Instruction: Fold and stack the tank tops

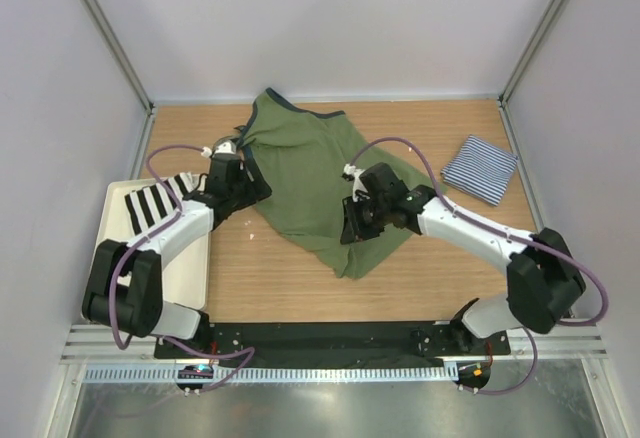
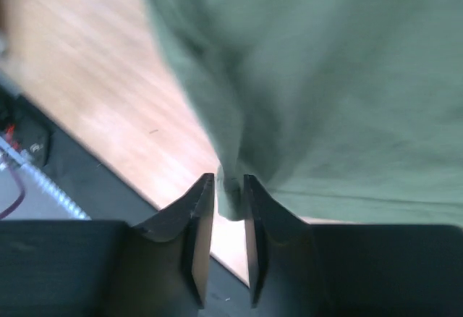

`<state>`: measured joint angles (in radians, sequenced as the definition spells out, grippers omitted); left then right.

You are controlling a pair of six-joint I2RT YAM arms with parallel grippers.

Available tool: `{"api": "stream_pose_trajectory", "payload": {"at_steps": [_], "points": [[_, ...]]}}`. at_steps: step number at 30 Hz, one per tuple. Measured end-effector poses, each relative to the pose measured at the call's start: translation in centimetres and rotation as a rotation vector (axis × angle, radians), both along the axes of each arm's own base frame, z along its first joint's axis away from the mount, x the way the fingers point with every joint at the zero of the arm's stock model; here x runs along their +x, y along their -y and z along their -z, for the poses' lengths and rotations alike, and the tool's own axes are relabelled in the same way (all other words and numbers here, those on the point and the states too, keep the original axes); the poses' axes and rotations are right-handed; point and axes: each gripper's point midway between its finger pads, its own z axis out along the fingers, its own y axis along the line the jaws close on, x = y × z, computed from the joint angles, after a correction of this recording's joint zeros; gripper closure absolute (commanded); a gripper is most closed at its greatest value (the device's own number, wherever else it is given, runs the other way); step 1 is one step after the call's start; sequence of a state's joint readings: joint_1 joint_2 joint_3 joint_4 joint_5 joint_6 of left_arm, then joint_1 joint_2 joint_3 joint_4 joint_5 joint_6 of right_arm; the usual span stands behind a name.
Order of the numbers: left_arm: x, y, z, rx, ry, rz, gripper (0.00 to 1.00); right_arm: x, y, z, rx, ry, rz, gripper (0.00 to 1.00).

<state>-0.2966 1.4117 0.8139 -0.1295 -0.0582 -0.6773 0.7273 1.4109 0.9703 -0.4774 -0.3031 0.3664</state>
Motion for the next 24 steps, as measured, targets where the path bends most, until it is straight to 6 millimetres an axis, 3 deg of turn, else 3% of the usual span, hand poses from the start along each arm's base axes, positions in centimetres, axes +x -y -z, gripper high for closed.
{"api": "stream_pose_trajectory", "payload": {"at_steps": [3, 7, 13, 20, 24], "points": [[0.0, 0.2, 1.2, -0.003, -0.01, 0.007, 0.28, 2.1, 1.8, 2.5, -0.048, -0.067, 0.087, 0.64], [-0.2, 0.5, 3.1, -0.005, -0.055, 0.022, 0.28, 1.9, 2.2, 4.3, -0.084, -0.112, 0.092, 0.59], [-0.2, 0.9, 3.3, -0.016, -0.056, 0.033, 0.28, 0.7, 3.4, 4.1, -0.116, -0.059, 0.102, 0.51], [-0.1, 0.9, 3.2, -0.019, -0.051, 0.033, 0.28, 0.7, 5.2, 1.5, -0.124, 0.071, 0.203, 0.48], [-0.1, 0.9, 3.2, -0.018, -0.051, 0.032, 0.28, 0.4, 5.4, 1.3, -0.099, 0.077, 0.225, 0.48]]}}
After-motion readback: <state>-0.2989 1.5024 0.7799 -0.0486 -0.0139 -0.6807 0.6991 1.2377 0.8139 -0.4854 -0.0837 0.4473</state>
